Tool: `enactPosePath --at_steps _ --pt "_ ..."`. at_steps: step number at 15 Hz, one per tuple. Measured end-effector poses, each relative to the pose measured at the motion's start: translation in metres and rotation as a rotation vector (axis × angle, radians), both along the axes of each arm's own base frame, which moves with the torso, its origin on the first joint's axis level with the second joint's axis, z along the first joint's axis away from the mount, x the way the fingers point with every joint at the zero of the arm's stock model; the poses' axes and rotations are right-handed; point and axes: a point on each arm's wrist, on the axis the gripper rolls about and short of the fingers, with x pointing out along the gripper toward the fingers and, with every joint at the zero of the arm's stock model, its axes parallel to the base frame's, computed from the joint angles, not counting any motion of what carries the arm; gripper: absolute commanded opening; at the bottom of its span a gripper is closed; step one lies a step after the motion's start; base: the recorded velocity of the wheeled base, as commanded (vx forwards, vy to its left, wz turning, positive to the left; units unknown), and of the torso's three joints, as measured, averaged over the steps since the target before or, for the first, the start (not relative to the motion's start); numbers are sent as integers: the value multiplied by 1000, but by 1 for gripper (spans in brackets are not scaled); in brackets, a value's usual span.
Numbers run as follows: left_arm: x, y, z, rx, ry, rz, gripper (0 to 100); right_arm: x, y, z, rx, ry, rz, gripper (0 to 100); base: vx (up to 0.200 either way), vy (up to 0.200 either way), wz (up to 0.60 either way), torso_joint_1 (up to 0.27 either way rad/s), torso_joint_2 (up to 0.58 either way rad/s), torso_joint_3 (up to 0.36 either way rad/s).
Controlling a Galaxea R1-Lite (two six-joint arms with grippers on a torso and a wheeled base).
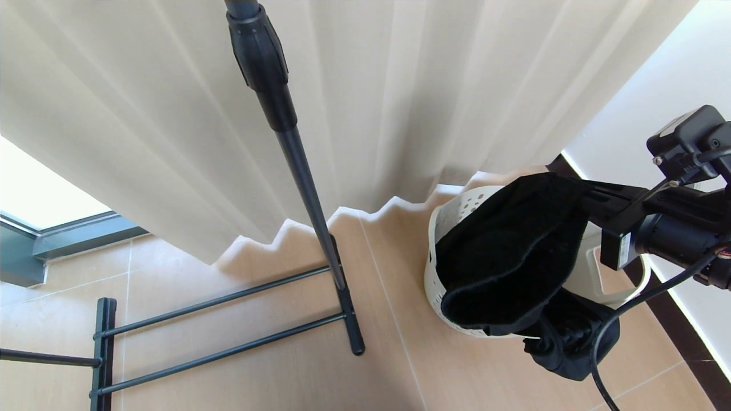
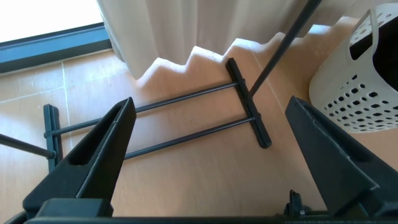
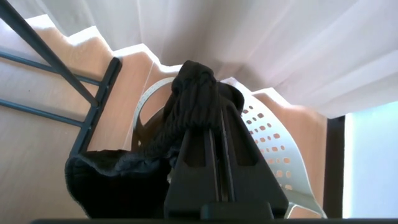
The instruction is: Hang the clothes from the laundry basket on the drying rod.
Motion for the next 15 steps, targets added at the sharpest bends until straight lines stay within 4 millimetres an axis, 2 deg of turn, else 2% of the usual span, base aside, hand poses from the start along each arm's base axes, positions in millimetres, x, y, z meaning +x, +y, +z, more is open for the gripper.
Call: enactPosePath --at_steps 15 --pt "0 0 0 -1 -1 0 100 6 -7 -1 5 7 -3 0 0 0 0 2 2 198"
